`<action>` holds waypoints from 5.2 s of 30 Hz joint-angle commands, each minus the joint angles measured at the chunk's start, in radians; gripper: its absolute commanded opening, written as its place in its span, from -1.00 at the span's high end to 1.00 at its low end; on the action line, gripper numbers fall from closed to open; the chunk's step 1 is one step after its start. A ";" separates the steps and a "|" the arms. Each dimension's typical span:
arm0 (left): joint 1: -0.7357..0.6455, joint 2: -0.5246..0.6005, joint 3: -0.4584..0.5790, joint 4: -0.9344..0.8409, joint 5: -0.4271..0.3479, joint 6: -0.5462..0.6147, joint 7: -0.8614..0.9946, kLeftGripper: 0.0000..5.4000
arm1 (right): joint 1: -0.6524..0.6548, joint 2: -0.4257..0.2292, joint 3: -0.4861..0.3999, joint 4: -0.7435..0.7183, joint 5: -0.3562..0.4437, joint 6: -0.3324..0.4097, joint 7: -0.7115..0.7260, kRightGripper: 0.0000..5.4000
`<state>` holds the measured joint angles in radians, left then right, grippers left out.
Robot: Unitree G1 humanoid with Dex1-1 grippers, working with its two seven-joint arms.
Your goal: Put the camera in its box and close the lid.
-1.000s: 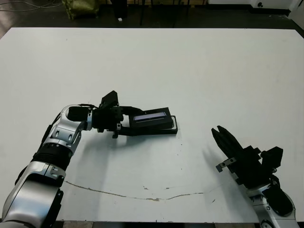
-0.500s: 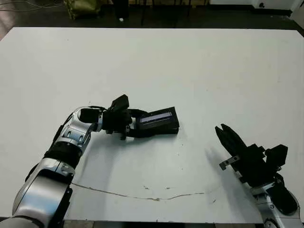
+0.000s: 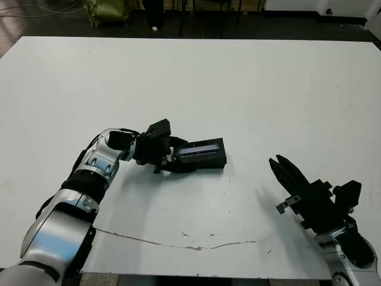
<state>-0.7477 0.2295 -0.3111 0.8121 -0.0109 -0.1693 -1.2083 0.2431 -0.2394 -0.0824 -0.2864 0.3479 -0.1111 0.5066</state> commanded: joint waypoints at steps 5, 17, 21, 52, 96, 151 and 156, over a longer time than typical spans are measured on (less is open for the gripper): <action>-0.018 -0.035 -0.060 0.015 0.072 0.044 0.018 0.09 | 0.026 -0.007 0.000 -0.016 -0.019 0.017 -0.019 1.00; -0.081 -0.028 -0.140 -0.033 0.124 0.080 -0.038 0.10 | 0.029 0.014 0.011 0.001 -0.004 0.000 -0.016 1.00; -0.081 -0.030 -0.154 -0.058 0.134 0.111 -0.032 0.10 | 0.033 0.013 0.011 -0.003 -0.010 0.007 -0.021 1.00; 0.011 0.042 -0.143 -0.141 0.111 0.031 -0.008 -0.99 | 0.053 0.004 0.031 -0.047 -0.057 0.032 -0.063 1.00; 0.686 -0.138 0.100 -1.088 -0.073 0.345 0.853 0.16 | 0.056 0.045 0.078 -0.012 -0.077 -0.029 -0.091 1.00; 0.726 -0.298 0.021 -1.215 -0.176 0.874 1.133 0.99 | 0.059 0.065 0.087 0.044 -0.049 -0.106 -0.065 1.00; 0.827 -0.168 0.100 -1.387 -0.140 0.619 1.055 0.99 | 0.076 0.082 0.083 0.000 -0.078 -0.075 -0.121 1.00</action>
<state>0.0434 0.0240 -0.2433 -0.5378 -0.1641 0.4940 -0.1378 0.2960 -0.1595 0.0043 -0.2702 0.2878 -0.2096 0.4079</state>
